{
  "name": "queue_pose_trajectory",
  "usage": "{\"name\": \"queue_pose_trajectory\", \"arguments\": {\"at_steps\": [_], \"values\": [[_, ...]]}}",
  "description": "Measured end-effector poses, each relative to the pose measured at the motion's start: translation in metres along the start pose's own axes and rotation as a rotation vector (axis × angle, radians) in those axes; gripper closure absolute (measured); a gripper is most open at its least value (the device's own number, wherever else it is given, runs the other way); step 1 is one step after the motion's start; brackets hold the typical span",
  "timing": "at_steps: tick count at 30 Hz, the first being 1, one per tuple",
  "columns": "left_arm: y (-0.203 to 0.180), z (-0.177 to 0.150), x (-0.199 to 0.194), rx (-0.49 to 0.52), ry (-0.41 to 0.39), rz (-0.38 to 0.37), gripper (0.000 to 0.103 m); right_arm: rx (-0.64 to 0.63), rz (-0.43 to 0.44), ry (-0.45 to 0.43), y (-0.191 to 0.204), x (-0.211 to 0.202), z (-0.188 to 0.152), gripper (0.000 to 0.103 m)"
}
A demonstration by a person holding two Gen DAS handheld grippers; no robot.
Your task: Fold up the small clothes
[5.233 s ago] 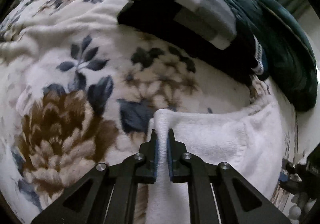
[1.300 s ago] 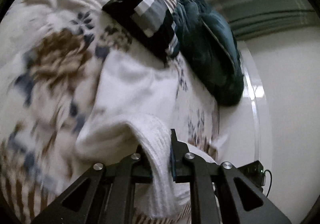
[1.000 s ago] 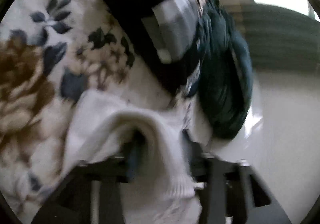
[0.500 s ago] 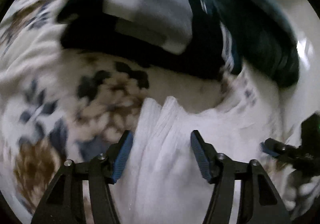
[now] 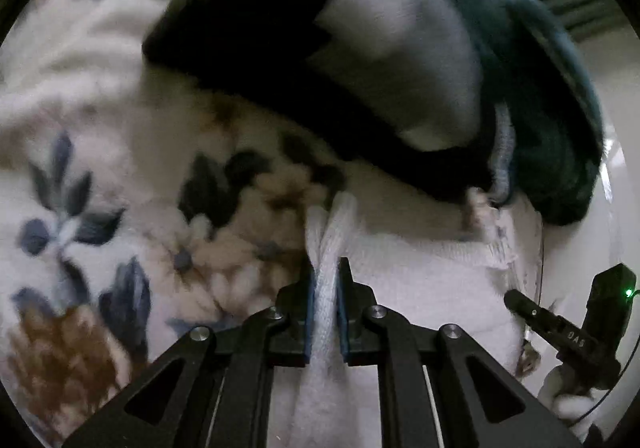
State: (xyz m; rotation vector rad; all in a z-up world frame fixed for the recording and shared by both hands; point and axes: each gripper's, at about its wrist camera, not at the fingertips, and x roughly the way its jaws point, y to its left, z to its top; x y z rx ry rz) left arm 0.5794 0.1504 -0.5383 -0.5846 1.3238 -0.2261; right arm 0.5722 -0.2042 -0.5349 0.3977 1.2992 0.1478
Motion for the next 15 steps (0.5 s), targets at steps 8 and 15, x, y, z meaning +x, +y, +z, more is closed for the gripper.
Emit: {"name": "queue_pose_trajectory", "arguments": {"at_steps": [8, 15], "values": [[0.009, -0.012, -0.027, -0.058, 0.020, -0.139, 0.068, 0.057, 0.057, 0.100, -0.013, 0.009, 0.015, 0.061], [-0.024, -0.029, -0.010, 0.109, -0.014, -0.042, 0.095, 0.100, 0.146, 0.185, -0.029, 0.022, -0.012, 0.084]]}}
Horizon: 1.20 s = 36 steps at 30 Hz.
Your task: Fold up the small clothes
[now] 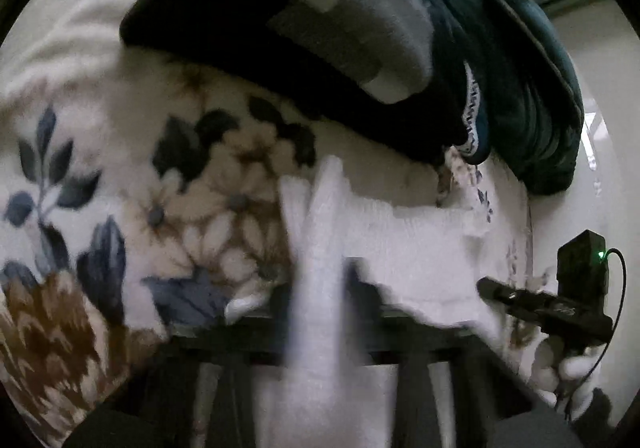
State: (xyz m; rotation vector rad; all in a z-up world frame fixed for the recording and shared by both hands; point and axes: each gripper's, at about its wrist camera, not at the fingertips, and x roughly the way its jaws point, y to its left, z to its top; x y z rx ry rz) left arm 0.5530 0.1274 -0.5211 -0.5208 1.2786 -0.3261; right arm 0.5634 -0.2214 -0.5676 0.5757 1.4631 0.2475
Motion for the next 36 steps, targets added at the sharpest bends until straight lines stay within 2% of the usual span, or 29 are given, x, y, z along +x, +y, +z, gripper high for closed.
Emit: {"name": "queue_pose_trajectory", "arguments": {"at_steps": [1, 2, 5, 7, 10, 12, 13, 14, 16, 17, 19, 21, 23, 26, 29, 31, 33, 34, 35, 36], "values": [[-0.001, 0.001, -0.005, 0.006, -0.034, 0.015, 0.095, 0.002, -0.003, -0.020, -0.002, 0.000, -0.003, 0.092], [0.001, 0.002, -0.008, 0.005, -0.046, 0.027, 0.095, 0.002, -0.016, -0.050, -0.003, -0.003, -0.006, 0.094], [0.026, 0.005, 0.002, -0.054, -0.011, 0.032, 0.095, -0.001, -0.088, -0.111, -0.006, -0.008, -0.006, 0.096], [0.027, 0.005, 0.006, -0.052, 0.017, 0.028, 0.095, 0.008, -0.101, -0.094, -0.008, 0.002, -0.004, 0.096], [0.026, 0.008, -0.005, -0.082, 0.026, -0.012, 0.091, 0.025, -0.066, -0.051, -0.003, 0.007, 0.001, 0.093], [0.029, 0.005, -0.017, -0.116, 0.016, -0.057, 0.077, 0.054, 0.003, -0.036, -0.006, -0.005, 0.004, 0.084], [0.032, 0.001, -0.028, -0.138, -0.008, -0.093, 0.065, 0.055, 0.020, -0.042, -0.007, -0.012, 0.004, 0.060], [0.036, -0.005, -0.035, -0.154, -0.020, -0.121, 0.048, 0.049, 0.030, -0.064, -0.010, -0.024, 0.000, 0.047], [0.045, -0.018, -0.042, -0.204, -0.022, -0.181, 0.036, 0.044, 0.063, -0.061, -0.019, -0.034, -0.009, 0.035], [0.051, -0.026, -0.042, -0.223, -0.014, -0.209, 0.036, 0.050, 0.075, -0.046, -0.024, -0.035, -0.013, 0.029], [0.059, -0.043, -0.036, -0.254, 0.034, -0.251, 0.036, 0.076, 0.106, 0.010, -0.039, -0.029, -0.027, 0.024], [0.062, -0.056, -0.028, -0.265, 0.064, -0.242, 0.036, 0.103, 0.143, 0.069, -0.050, -0.015, -0.043, 0.024], [0.066, -0.066, -0.017, -0.289, 0.107, -0.268, 0.036, 0.139, 0.209, 0.117, -0.060, 0.001, -0.056, 0.017], [0.062, -0.068, 0.000, -0.283, 0.125, -0.281, 0.033, 0.203, 0.328, 0.158, -0.066, 0.026, -0.066, 0.014], [0.057, -0.063, 0.007, -0.285, 0.133, -0.287, 0.026, 0.235, 0.386, 0.178, -0.064, 0.047, -0.068, 0.013], [0.051, -0.061, 0.010, -0.283, 0.127, -0.301, 0.026, 0.230, 0.392, 0.184, -0.059, 0.055, -0.065, 0.012], [0.044, -0.062, 0.010, -0.272, 0.077, -0.315, 0.029, 0.221, 0.386, 0.189, -0.055, 0.059, -0.064, 0.013], [0.038, -0.063, 0.010, -0.254, 0.052, -0.326, 0.057, 0.217, 0.382, 0.181, -0.052, 0.059, -0.064, 0.016], [0.034, -0.065, 0.008, -0.233, 0.040, -0.331, 0.075, 0.209, 0.366, 0.170, -0.050, 0.058, -0.064, 0.031], [0.027, -0.066, 0.002, -0.206, 0.014, -0.329, 0.075, 0.196, 0.343, 0.159, -0.046, 0.055, -0.065, 0.039]]}}
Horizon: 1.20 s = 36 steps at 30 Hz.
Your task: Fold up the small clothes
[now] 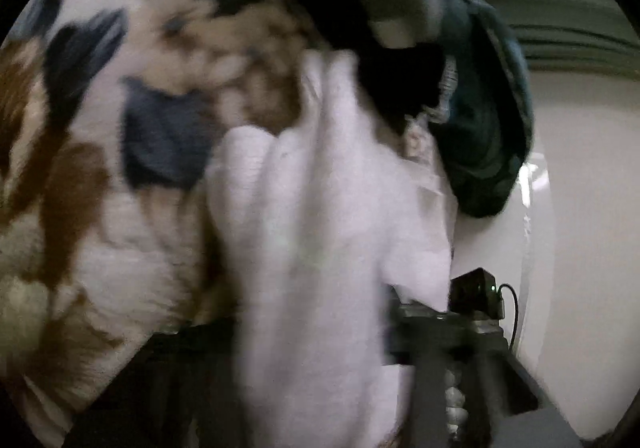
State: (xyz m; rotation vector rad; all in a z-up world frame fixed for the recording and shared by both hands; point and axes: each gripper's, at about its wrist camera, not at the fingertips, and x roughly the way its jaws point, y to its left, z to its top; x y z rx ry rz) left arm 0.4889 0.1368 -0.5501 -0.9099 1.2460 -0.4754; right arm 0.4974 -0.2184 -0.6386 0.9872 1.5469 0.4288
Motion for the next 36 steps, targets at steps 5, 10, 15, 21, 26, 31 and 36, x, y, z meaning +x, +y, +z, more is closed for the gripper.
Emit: {"name": "queue_pose_trajectory", "arguments": {"at_steps": [5, 10, 15, 21, 26, 31, 36], "values": [[-0.040, -0.005, -0.020, 0.065, -0.051, -0.028, 0.077, -0.049, -0.013, -0.065, 0.029, -0.019, -0.020, 0.055], [-0.088, 0.009, -0.056, 0.113, -0.089, -0.055, 0.077, -0.094, 0.025, -0.138, 0.077, -0.056, -0.033, 0.055], [-0.144, 0.052, -0.093, 0.156, -0.138, -0.083, 0.077, -0.176, 0.050, -0.191, 0.152, -0.092, -0.027, 0.055], [-0.187, 0.150, -0.121, 0.217, -0.205, -0.087, 0.077, -0.265, 0.078, -0.266, 0.245, -0.126, 0.043, 0.055], [-0.170, 0.251, -0.102, 0.209, -0.214, -0.004, 0.076, -0.259, 0.105, -0.281, 0.293, -0.080, 0.138, 0.055], [-0.112, 0.300, -0.054, 0.182, -0.118, 0.128, 0.075, -0.203, 0.042, -0.233, 0.278, 0.001, 0.210, 0.055], [-0.069, 0.310, -0.049, 0.068, -0.087, 0.094, 0.061, -0.136, -0.070, -0.239, 0.261, 0.029, 0.237, 0.035]]}}
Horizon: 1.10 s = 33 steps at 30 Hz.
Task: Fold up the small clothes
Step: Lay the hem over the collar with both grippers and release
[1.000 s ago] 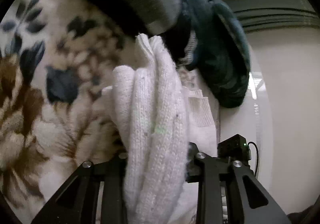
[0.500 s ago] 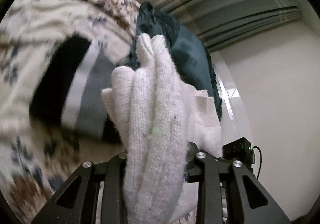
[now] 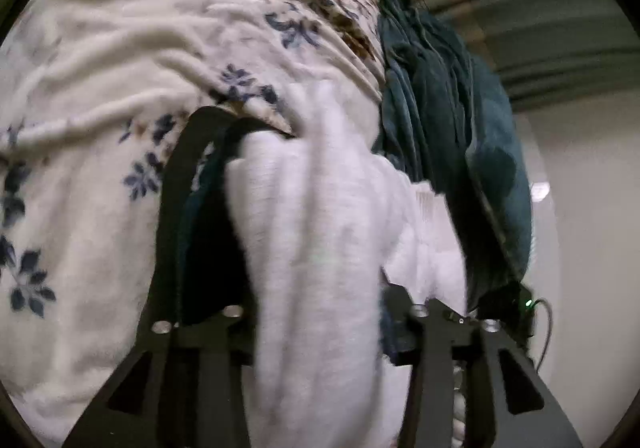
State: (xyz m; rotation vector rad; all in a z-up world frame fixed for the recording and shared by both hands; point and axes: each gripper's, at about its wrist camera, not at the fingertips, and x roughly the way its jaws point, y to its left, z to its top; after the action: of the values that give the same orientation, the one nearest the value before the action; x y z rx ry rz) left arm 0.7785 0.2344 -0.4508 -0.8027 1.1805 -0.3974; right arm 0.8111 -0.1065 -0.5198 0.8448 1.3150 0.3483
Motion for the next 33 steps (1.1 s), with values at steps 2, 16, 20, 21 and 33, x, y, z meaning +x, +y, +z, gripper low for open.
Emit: {"name": "queue_pose_trajectory", "arguments": {"at_steps": [2, 16, 20, 21, 33], "values": [[-0.003, -0.011, -0.020, 0.019, -0.039, 0.026, 0.058, 0.010, -0.022, -0.017, 0.001, -0.009, -0.002, 0.033], [-0.023, -0.081, -0.037, 0.306, -0.191, 0.535, 0.052, -0.355, -0.601, -0.148, 0.033, -0.035, -0.089, 0.033], [-0.050, -0.092, -0.042, 0.349, -0.209, 0.601, 0.039, -0.369, -0.657, -0.206, 0.047, -0.051, -0.106, 0.024], [-0.055, -0.097, -0.045, 0.355, -0.209, 0.602, 0.032, -0.376, -0.674, -0.219, 0.051, -0.055, -0.111, 0.017], [-0.118, -0.161, -0.088, 0.393, -0.216, 0.696, 0.005, -0.424, -0.806, -0.328, 0.102, -0.138, -0.188, 0.000]]}}
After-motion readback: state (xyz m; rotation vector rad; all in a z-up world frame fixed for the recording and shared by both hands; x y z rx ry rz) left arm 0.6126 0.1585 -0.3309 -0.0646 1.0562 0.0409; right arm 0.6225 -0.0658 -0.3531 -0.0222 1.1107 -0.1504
